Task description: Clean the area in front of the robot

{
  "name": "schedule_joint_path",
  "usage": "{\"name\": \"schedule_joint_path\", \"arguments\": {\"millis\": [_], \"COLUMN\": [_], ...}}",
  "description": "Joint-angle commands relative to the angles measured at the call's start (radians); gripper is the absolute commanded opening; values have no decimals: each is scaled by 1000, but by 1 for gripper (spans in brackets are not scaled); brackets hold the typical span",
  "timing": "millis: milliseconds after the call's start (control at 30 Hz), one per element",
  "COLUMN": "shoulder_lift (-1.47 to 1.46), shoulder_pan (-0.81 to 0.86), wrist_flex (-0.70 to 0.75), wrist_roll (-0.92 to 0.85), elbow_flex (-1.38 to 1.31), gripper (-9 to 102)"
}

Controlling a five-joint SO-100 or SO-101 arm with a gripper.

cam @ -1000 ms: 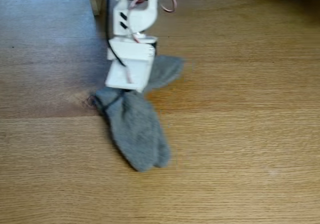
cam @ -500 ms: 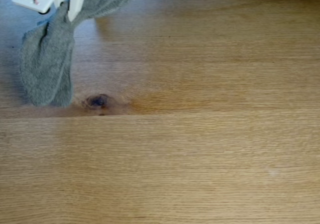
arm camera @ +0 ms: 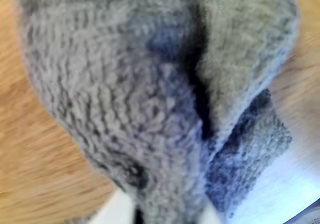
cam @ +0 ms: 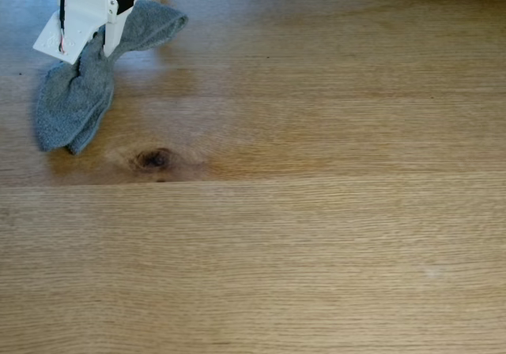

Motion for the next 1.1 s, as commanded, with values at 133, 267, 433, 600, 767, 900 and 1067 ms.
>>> {"name": "schedule_joint_path", "arguments": {"millis": [133, 267, 433, 600, 767, 900, 1067], "shoulder_lift": [58, 150, 367, 535, 637, 712, 784], "shoulder_pan": [17, -14, -227, -523, -738, -851, -954], "wrist_flex": [-84, -86, 69, 164, 199, 255, 313], "wrist_roll": [-58, -43, 28, 158, 261, 328, 420], "elbow_flex": [35, 35, 35, 37, 37, 38, 38], "gripper": [35, 39, 27, 11, 8, 6, 0]}}
